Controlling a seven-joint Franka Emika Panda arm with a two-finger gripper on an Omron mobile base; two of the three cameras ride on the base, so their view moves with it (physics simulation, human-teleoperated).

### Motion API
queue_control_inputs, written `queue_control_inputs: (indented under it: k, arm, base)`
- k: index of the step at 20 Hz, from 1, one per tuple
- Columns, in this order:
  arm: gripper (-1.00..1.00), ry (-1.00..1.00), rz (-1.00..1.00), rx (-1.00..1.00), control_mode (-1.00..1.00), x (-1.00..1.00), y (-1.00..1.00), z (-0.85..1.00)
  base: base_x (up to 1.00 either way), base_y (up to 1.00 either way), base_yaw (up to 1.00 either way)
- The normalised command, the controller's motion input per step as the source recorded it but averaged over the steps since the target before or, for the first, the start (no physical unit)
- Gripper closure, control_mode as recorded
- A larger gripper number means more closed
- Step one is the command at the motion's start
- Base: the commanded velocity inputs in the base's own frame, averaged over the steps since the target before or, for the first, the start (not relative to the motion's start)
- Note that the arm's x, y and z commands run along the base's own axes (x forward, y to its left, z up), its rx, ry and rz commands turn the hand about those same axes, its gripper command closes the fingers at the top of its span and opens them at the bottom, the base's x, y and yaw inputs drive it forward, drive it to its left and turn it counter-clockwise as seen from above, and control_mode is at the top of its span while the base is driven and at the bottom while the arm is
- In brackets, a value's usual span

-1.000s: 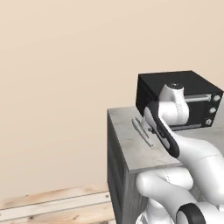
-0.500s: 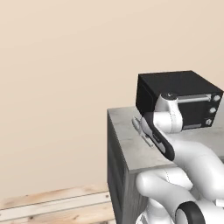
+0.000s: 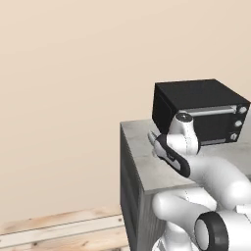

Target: Pick up the tongs from the counter and place them near the plate next to the oven.

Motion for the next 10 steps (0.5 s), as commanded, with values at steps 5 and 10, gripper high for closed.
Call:
queue_control_inputs:
  k: [5,10]
  arm:
    - [-1.0,0.0,0.0,0.0,-1.0,0.19,-0.05,-0.36]
    - [-1.0,0.0,0.0,0.0,-1.0,0.19,-0.08,-0.27]
  base:
    - [0.0,0.0,0.0]
    - [0.0,0.0,0.0]
